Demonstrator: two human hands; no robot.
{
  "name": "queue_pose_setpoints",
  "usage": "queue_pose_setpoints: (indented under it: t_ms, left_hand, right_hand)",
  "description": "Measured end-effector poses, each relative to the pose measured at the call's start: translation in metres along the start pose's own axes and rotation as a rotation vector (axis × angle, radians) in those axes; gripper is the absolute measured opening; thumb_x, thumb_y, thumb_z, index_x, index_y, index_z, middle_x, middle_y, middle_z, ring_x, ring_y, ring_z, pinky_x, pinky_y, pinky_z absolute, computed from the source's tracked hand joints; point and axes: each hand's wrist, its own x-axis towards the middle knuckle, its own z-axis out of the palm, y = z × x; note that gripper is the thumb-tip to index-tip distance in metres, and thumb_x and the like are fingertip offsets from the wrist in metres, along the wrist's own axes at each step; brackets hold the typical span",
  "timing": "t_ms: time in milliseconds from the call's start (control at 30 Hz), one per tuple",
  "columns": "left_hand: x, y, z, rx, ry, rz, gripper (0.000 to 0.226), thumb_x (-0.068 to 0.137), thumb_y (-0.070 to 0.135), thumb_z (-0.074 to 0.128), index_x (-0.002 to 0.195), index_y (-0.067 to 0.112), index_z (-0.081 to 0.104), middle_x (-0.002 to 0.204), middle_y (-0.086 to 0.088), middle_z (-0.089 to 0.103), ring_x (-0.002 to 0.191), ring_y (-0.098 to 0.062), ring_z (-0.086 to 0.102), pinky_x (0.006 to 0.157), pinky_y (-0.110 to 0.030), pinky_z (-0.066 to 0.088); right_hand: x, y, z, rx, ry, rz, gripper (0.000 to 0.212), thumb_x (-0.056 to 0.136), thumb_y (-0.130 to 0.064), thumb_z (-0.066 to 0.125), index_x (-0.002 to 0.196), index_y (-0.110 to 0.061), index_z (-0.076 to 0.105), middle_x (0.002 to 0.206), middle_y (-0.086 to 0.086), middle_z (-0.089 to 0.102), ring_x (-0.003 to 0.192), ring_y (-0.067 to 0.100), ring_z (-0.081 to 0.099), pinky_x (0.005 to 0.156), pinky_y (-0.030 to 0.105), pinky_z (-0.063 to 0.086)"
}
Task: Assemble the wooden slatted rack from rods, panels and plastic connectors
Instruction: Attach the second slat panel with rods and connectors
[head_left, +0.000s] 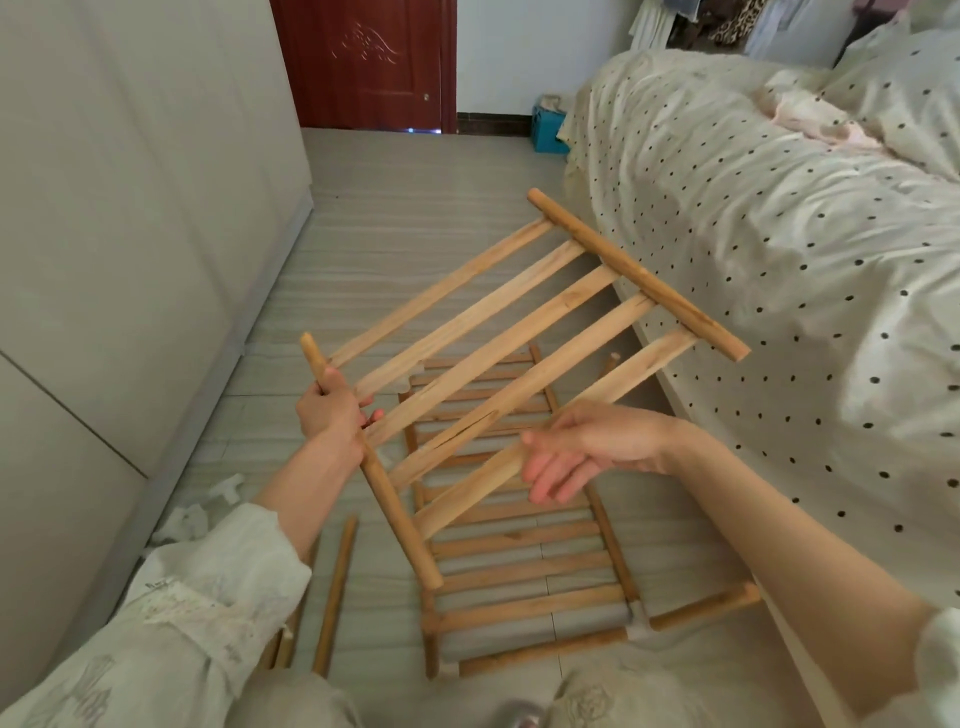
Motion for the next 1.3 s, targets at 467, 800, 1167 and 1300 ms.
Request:
queue_pose_setpoints:
  t_ms: [467, 800, 1167, 1300]
  left_hand:
    - [-0.017, -0.02, 0.002, 0.057, -0.168, 0.028, 0.025, 0.102, 0.035, 0.035, 0.098, 0.015, 0.051, 0.077, -0.01, 0.051, 0.04, -0.01, 0.03, 0.037, -0.017, 0.045]
    - [-0.002, -0.04, 0.001, 0.177, -0.314, -0.007, 0.025, 0.102, 0.034, 0.035, 0.109, 0.015, 0.049, 0.076, -0.01, 0.049, 0.03, -0.006, 0.033, 0.038, -0.019, 0.044]
    - [0.062, -0.053, -0.008, 0.486, -0.379, 0.001, 0.027, 0.099, 0.037, 0.041, 0.108, 0.014, 0.05, 0.089, -0.007, 0.06, 0.067, -0.015, 0.053, 0.064, -0.027, 0.049]
    - [0.095, -0.052, 0.012, 0.546, -0.376, 0.245, 0.03, 0.1, 0.032, 0.04, 0.126, 0.017, 0.045, 0.116, -0.005, 0.05, 0.093, -0.016, 0.052, 0.082, -0.031, 0.046]
  right_hand:
    - [0.075, -0.031, 0.026, -1.326, 0.533, -0.299, 0.069, 0.088, -0.062, 0.041, 0.146, -0.026, 0.028, 0.14, 0.004, 0.039, 0.135, 0.025, 0.029, 0.116, 0.049, 0.009]
    - [0.113, -0.009, 0.027, -1.202, 0.5, -0.302, 0.047, 0.094, -0.056, 0.037, 0.137, -0.038, 0.042, 0.124, 0.006, 0.055, 0.119, 0.023, 0.049, 0.095, 0.036, 0.029]
    - [0.14, 0.052, 0.019, -0.884, 0.378, -0.27, 0.045, 0.094, -0.049, 0.045, 0.135, -0.032, 0.049, 0.124, 0.0, 0.063, 0.119, 0.021, 0.051, 0.095, 0.032, 0.03]
    - [0.15, 0.058, 0.013, -0.922, 0.346, -0.235, 0.046, 0.094, -0.049, 0.043, 0.137, -0.032, 0.047, 0.117, 0.002, 0.064, 0.115, 0.022, 0.052, 0.094, 0.032, 0.029]
